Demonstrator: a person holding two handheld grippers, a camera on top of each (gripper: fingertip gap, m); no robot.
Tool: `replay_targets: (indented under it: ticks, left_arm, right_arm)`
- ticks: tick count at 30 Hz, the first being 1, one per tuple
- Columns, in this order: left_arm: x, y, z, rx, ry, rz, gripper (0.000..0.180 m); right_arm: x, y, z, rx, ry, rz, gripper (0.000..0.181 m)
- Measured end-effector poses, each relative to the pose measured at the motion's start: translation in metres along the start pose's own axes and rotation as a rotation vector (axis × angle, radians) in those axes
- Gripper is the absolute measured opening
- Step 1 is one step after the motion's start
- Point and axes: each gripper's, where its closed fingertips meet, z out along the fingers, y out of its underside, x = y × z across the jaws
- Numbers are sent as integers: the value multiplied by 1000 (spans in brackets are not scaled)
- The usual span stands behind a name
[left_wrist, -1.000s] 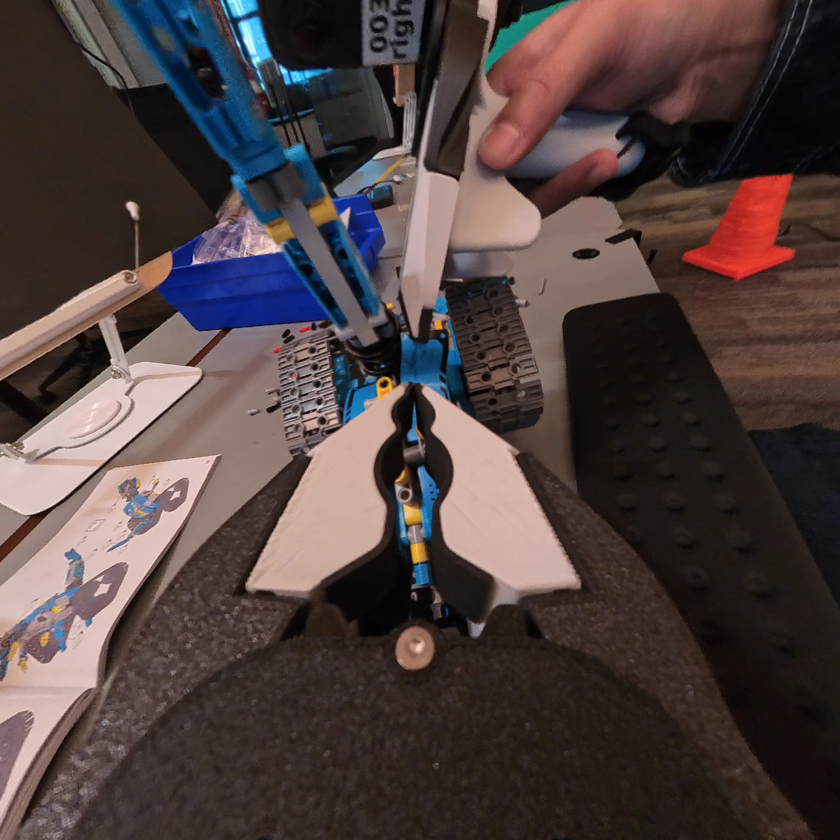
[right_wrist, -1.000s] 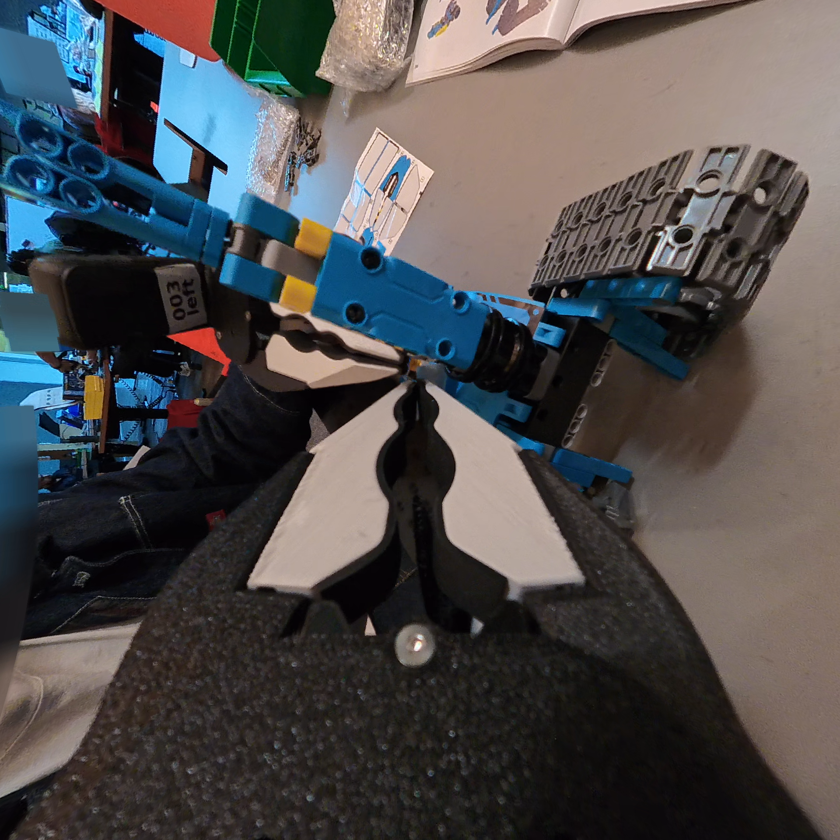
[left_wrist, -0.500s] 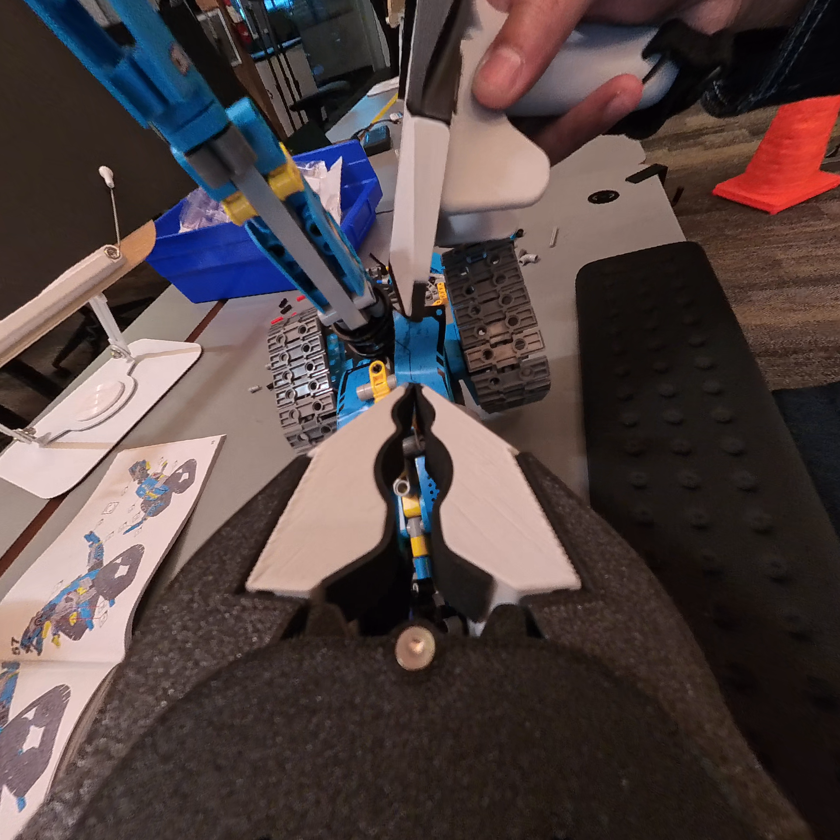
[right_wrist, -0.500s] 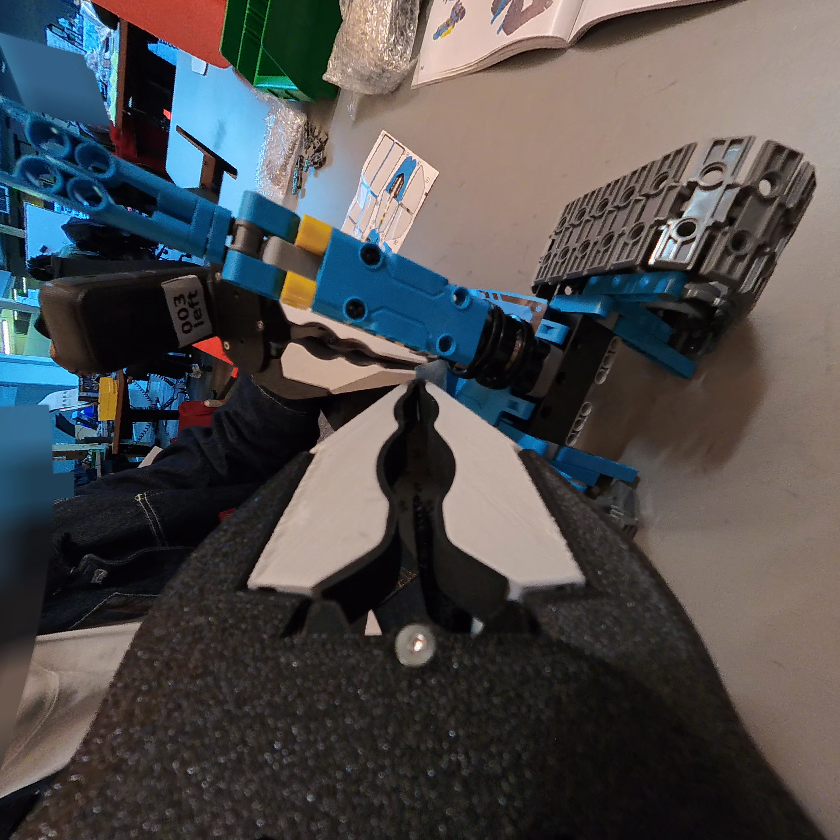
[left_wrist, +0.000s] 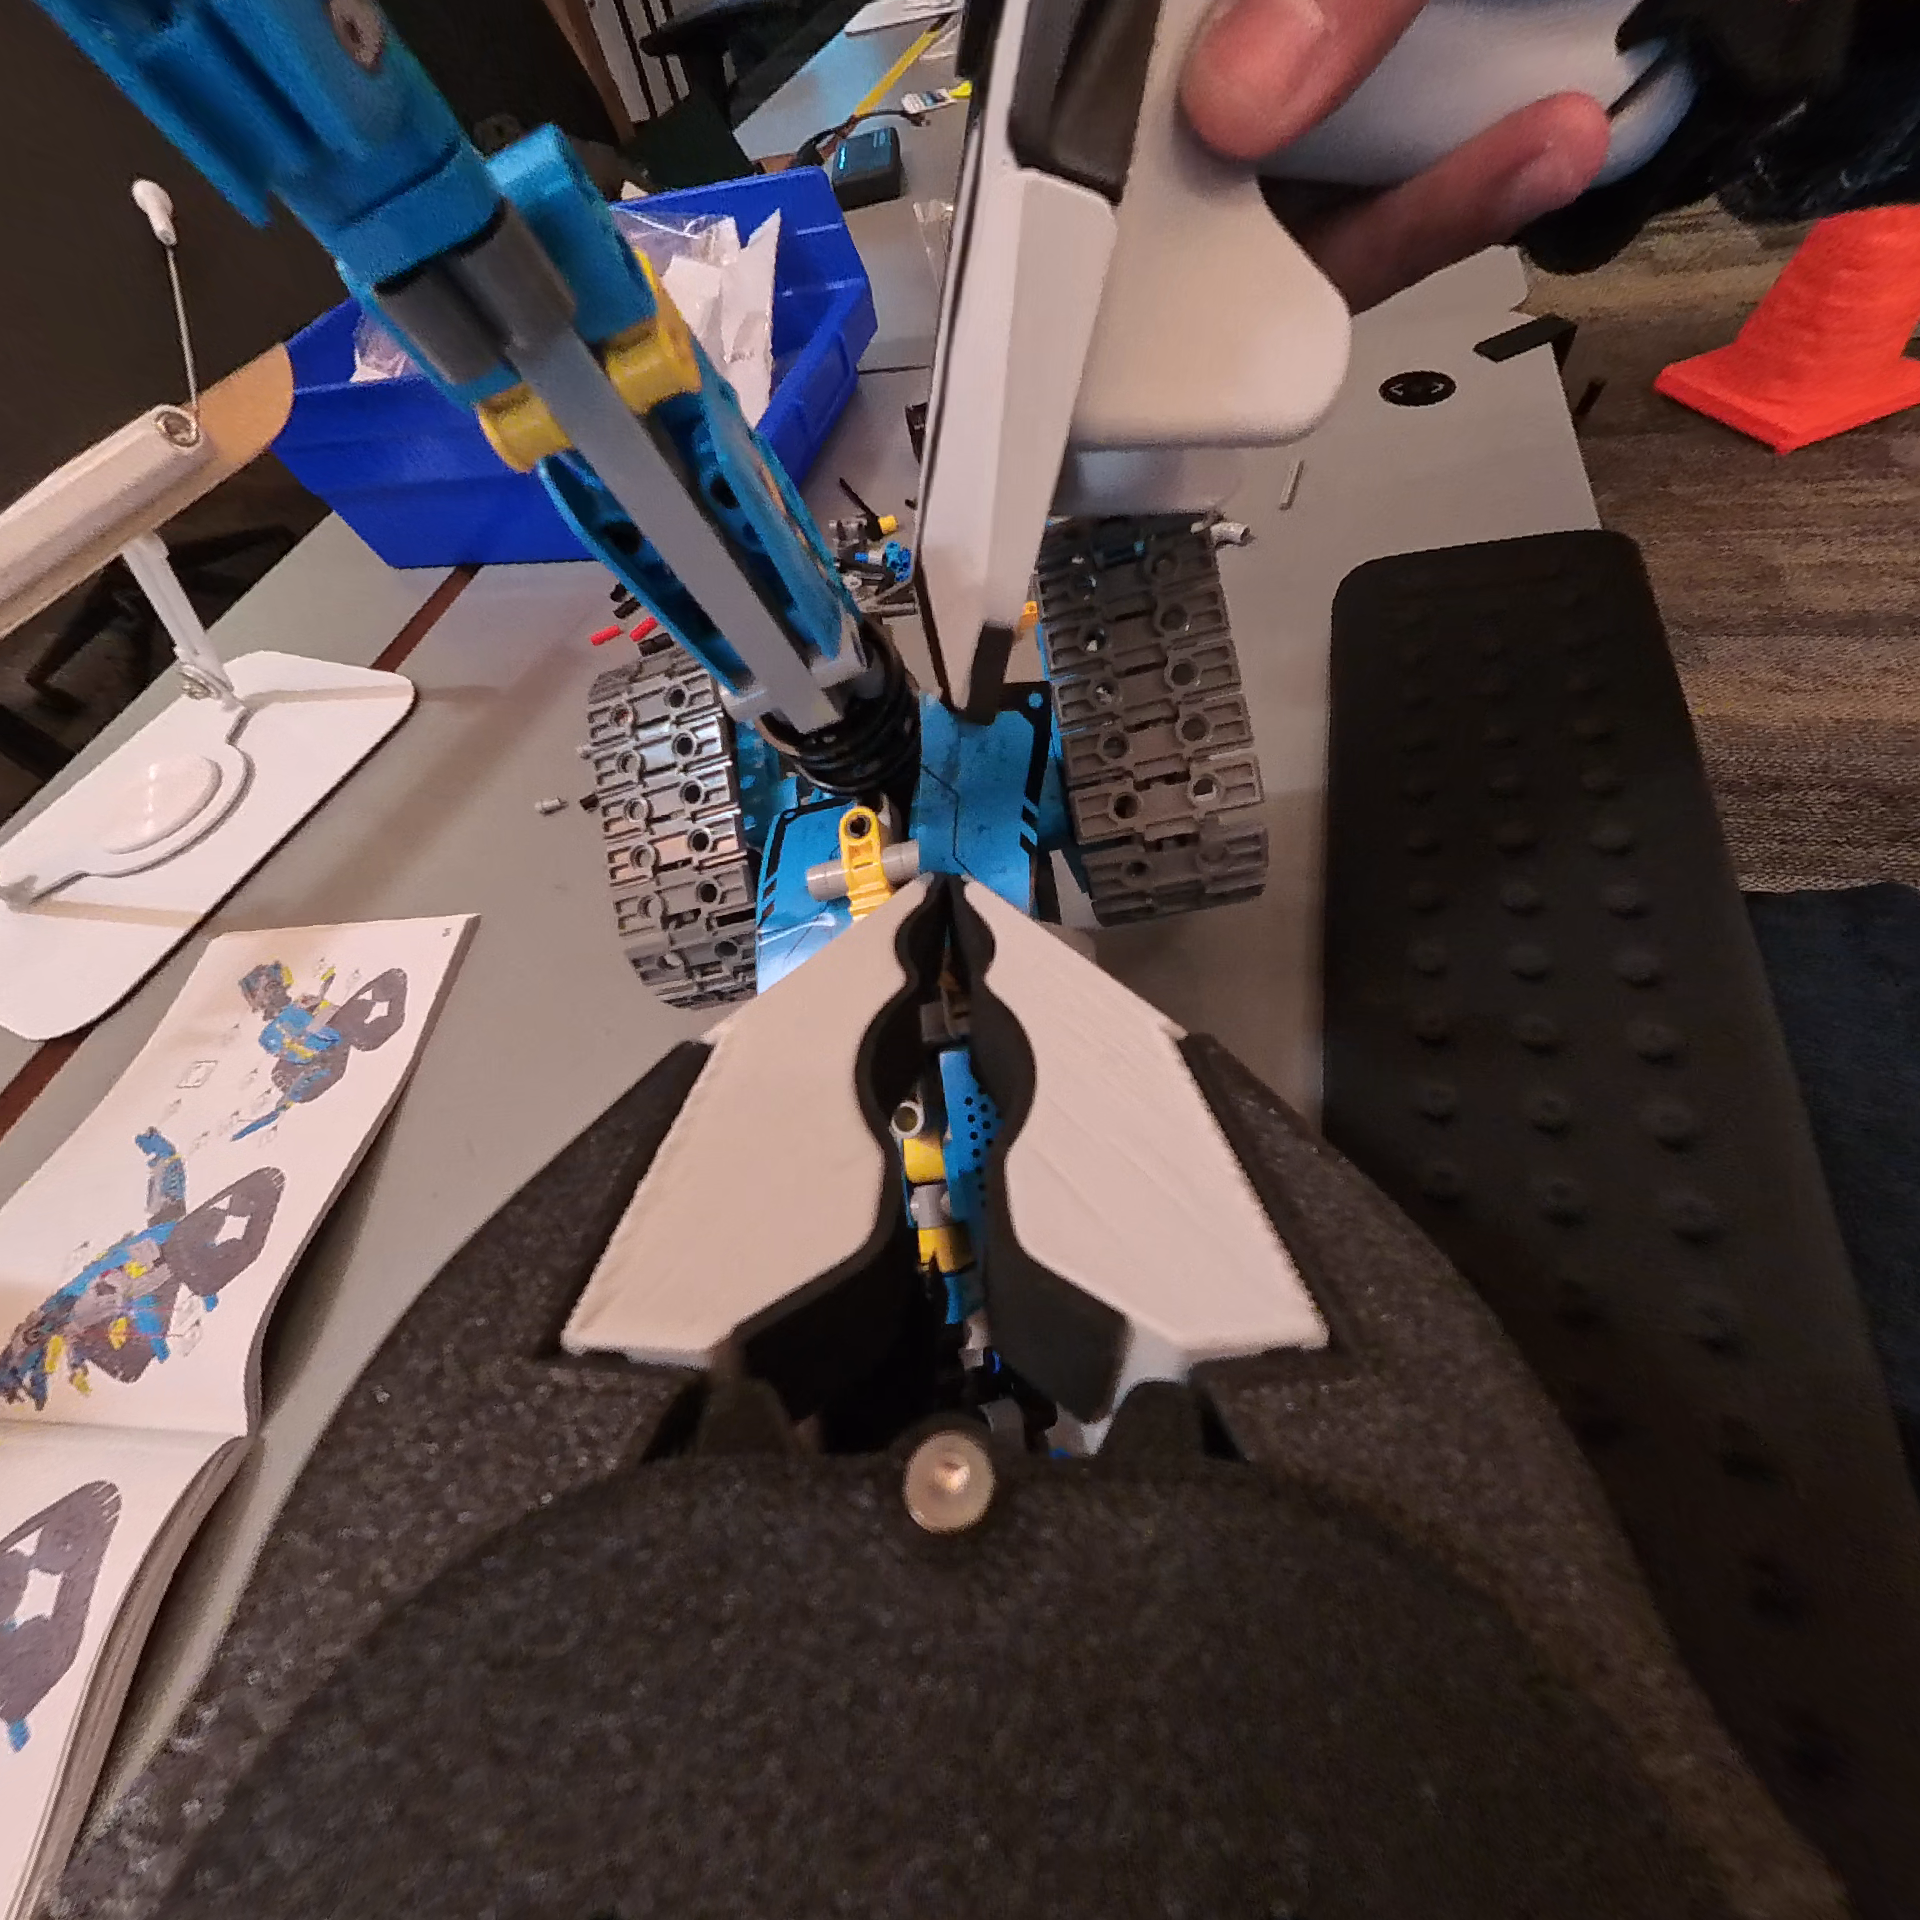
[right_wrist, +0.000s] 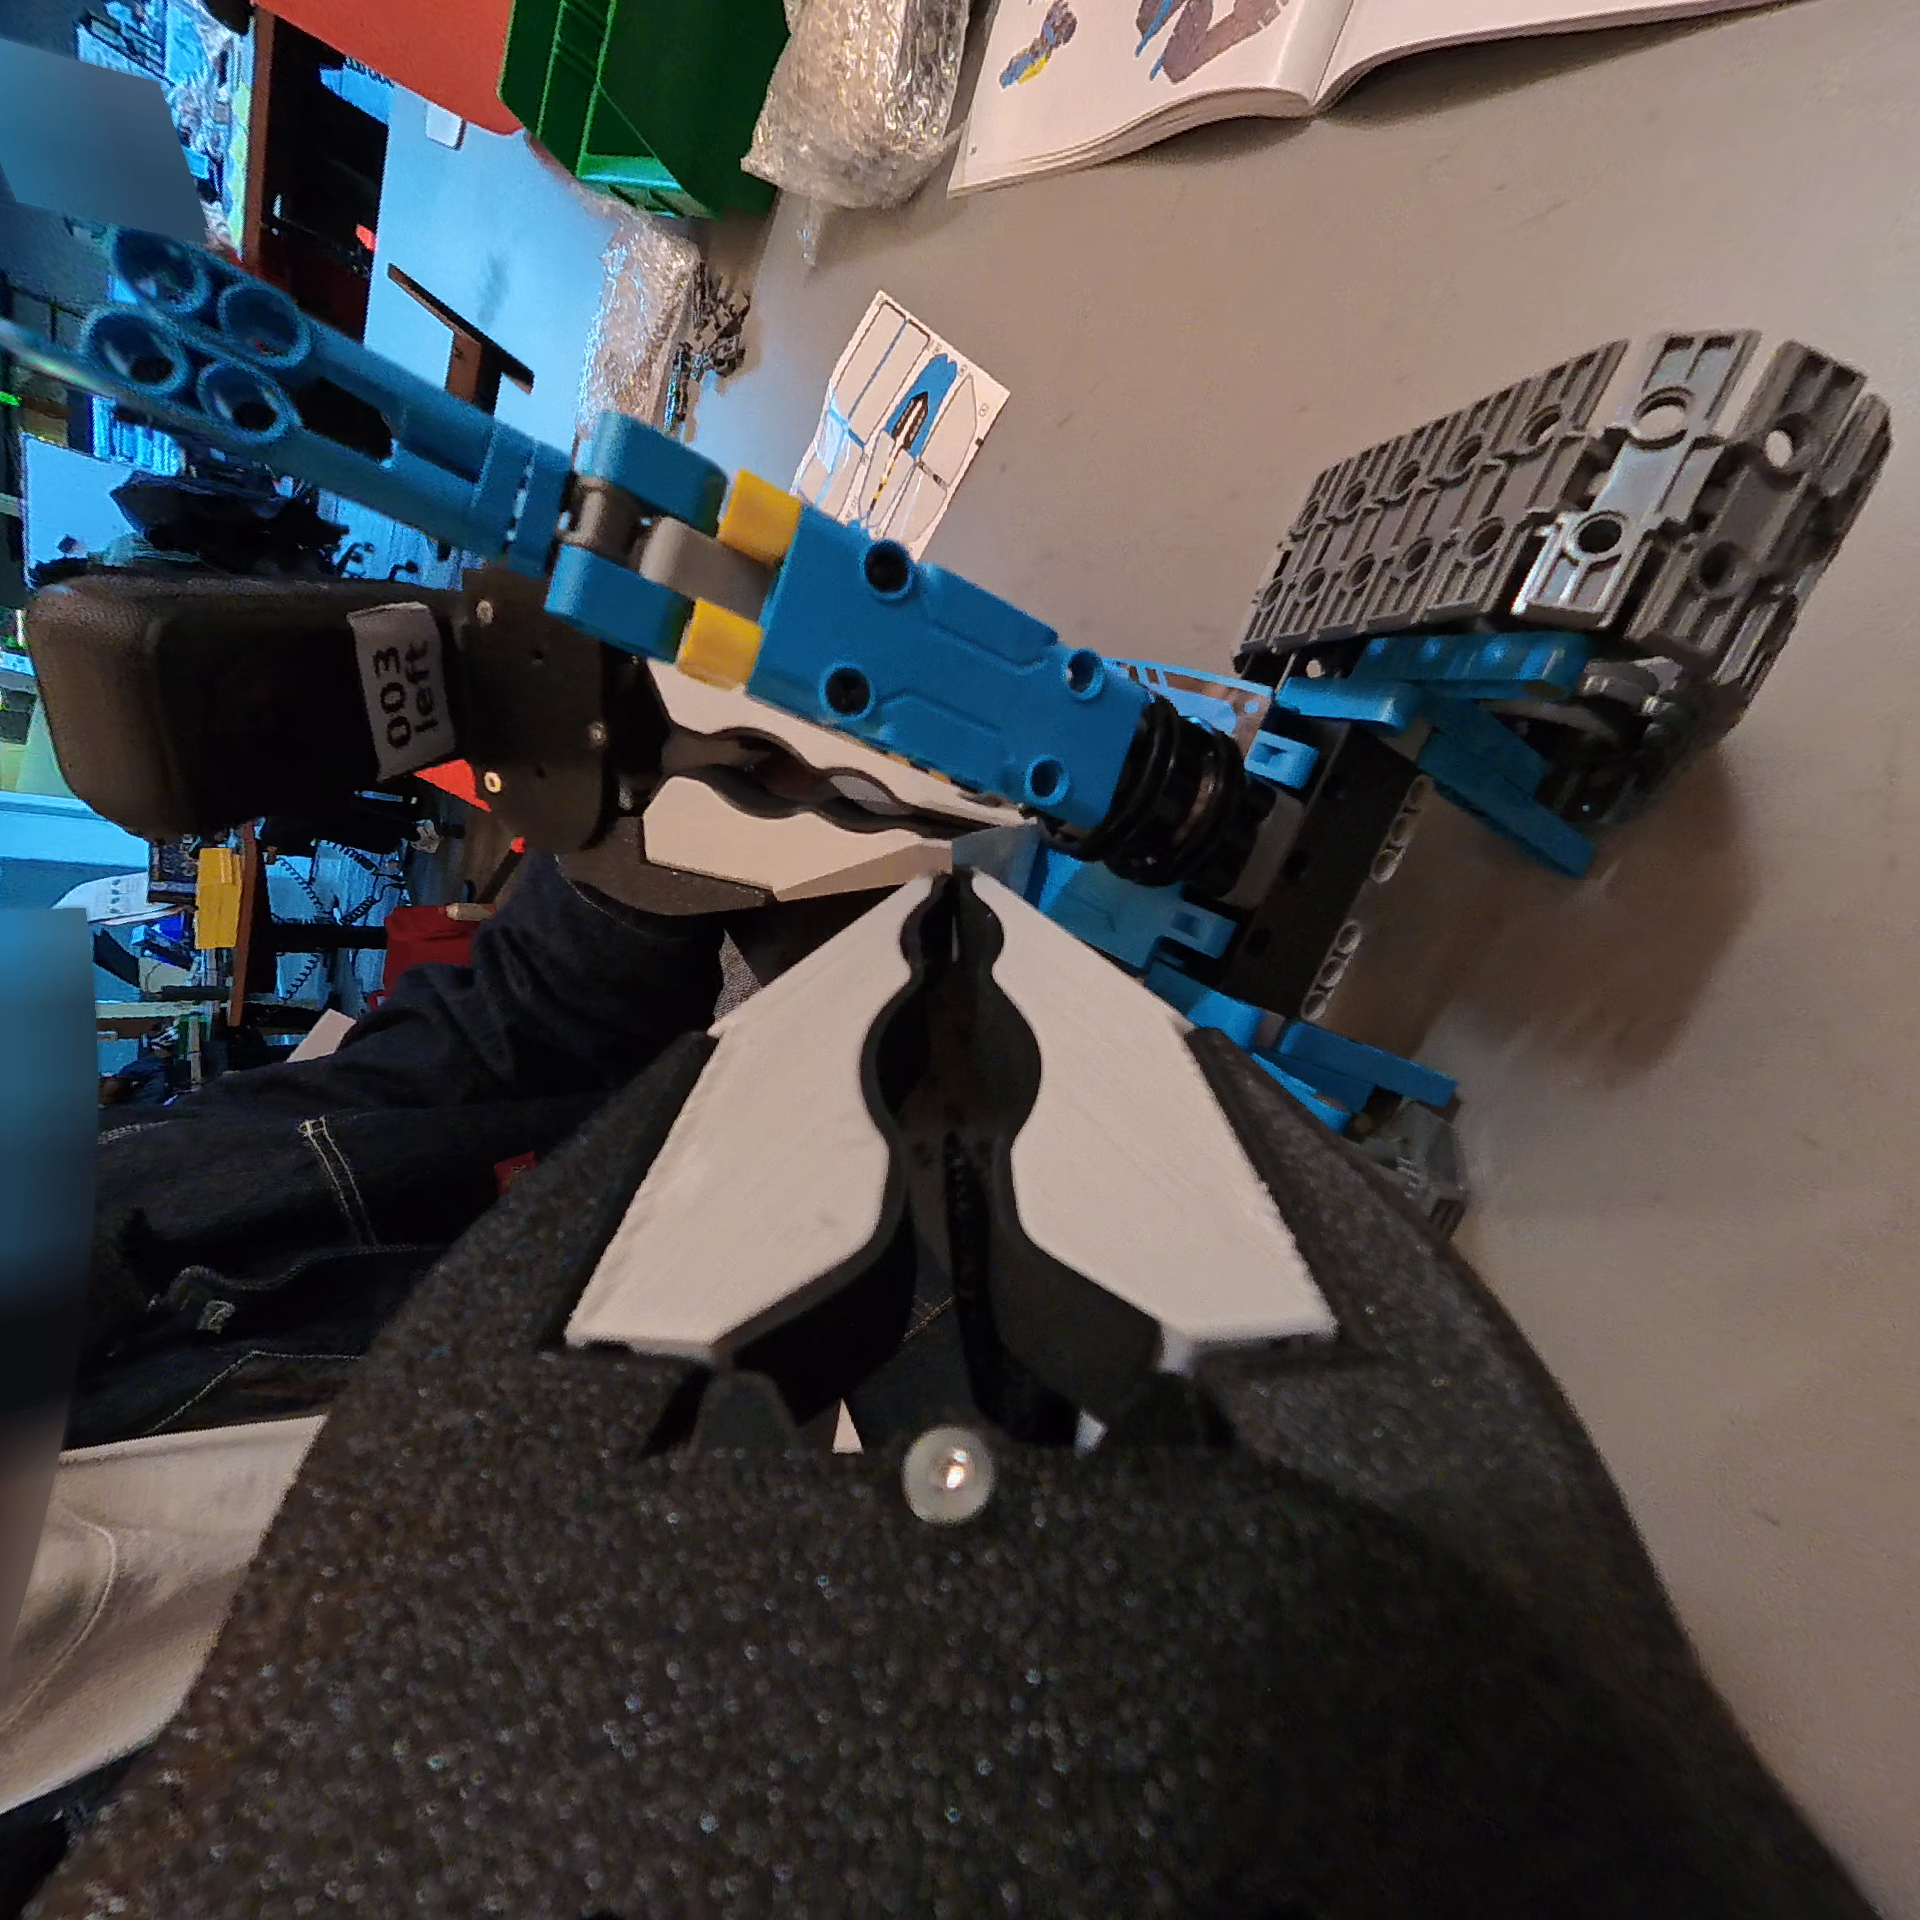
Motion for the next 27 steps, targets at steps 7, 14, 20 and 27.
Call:
replay_targets:
  ticks: [7, 14, 20, 27]
  left_arm:
    - [-1, 3, -2, -42, -64, 35, 0]
    - [-2, 5, -2, -73, -65, -4, 0]
    - [-2, 5, -2, -73, -68, -12, 0]
    - [-2, 5, -2, -72, -59, -16, 0]
  right_arm:
    - [1, -1, 0, 17, 31, -53, 0]
    - [12, -1, -3, 34, 254, -242, 0]
    - [21, 10, -4, -41, 458, -324, 0]
    - [27, 11, -4, -80, 502, -275, 0]
